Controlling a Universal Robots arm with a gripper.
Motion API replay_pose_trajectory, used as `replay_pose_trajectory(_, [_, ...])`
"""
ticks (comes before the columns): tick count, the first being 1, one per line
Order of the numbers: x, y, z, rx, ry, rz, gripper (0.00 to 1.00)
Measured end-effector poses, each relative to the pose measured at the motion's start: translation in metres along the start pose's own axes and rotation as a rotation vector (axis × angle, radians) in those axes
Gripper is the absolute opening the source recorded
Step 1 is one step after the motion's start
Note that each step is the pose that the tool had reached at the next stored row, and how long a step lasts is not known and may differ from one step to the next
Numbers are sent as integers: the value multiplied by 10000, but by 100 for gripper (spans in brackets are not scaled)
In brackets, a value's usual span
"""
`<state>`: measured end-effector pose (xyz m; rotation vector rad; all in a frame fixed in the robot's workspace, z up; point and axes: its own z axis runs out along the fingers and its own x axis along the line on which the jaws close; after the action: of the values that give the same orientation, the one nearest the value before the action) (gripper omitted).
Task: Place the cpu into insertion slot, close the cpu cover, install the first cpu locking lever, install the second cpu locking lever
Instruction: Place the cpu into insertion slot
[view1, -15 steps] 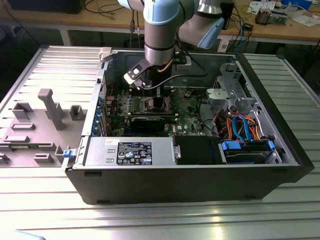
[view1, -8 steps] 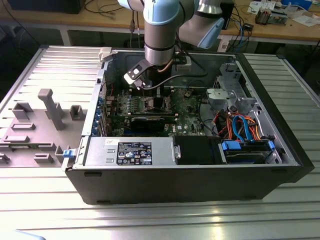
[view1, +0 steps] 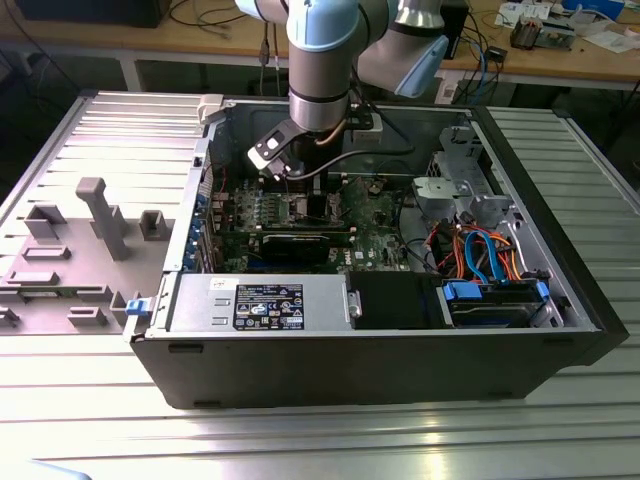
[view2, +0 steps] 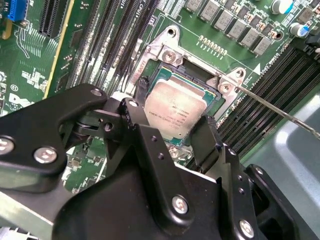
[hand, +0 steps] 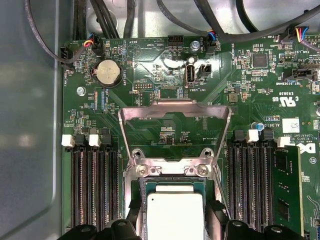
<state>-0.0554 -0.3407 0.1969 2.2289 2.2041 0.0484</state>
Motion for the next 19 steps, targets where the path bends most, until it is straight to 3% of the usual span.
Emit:
replay_pose_trajectory(10, [3, 12, -19, 15, -1, -2, 62])
replay_pose_trajectory(12, [5, 22, -19, 16, -3, 2, 54])
replay_pose_trajectory(15, [6, 26, -13, 9, 5, 0, 54])
replay_pose_trajectory(16, [6, 26, -14, 12, 1, -1, 62])
replay_pose_trajectory(19, [5, 25, -16, 14, -3, -1, 62])
